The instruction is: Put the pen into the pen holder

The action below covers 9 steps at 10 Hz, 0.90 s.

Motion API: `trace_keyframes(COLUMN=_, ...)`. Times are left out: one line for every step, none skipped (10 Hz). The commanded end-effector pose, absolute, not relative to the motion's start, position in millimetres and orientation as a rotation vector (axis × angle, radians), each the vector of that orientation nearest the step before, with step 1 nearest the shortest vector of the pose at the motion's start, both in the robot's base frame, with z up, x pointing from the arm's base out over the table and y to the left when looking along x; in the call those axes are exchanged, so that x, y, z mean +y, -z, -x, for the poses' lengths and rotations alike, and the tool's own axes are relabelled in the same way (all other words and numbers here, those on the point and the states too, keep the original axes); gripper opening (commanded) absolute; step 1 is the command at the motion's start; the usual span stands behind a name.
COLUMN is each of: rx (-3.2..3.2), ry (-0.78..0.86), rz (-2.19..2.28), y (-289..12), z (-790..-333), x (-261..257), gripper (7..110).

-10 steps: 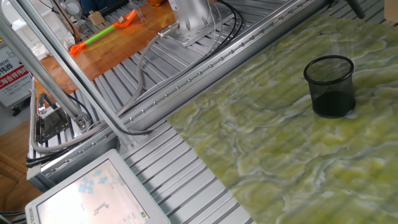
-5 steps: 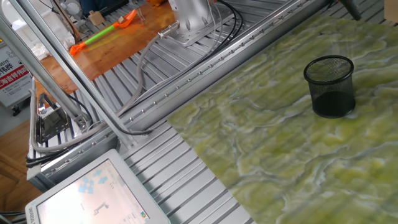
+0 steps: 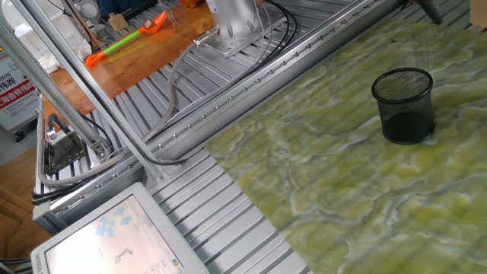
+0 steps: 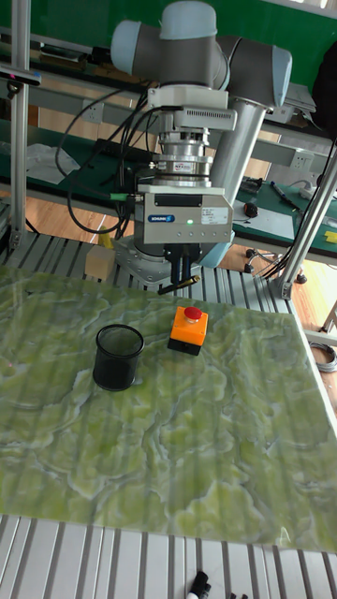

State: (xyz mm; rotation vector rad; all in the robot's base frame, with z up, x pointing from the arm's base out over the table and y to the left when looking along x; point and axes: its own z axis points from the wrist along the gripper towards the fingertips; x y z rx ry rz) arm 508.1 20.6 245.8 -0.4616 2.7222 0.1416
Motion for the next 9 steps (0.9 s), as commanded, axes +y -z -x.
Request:
trace_keyframes(rx=2.724, ry=-0.145, rz=0.467, y=-247, z=-507, x=21, gripper=7)
trace_keyframes(rx=2.761, ry=-0.131, rz=0.48, y=-244, z=-499, x=17, gripper=7)
trace_keyframes(rx=2.815, ry=-0.143, rz=0.467, y=-240, z=-487, x=16, gripper=7)
trace_keyframes(rx=2.854, ry=-0.163, rz=0.406, y=-238, z=-480, x=17, gripper=7)
trace_keyframes(rx=2.91, ry=-0.165, rz=0.237, y=-236, z=-473, x=13, gripper=7)
trace_keyframes(rx=2.998, ry=-0.14, rz=0.2, y=-232, z=-454, x=6, gripper=7)
trace_keyframes(rx=3.027, ry=-0.146, rz=0.279, y=-231, z=-444, x=7, gripper=7)
trace_keyframes(rx=3.012, ry=-0.213, rz=0.321, y=-233, z=-444, x=18, gripper=7)
trace_keyframes(rx=3.016, ry=-0.15, rz=0.313, y=-231, z=-445, x=8, gripper=7)
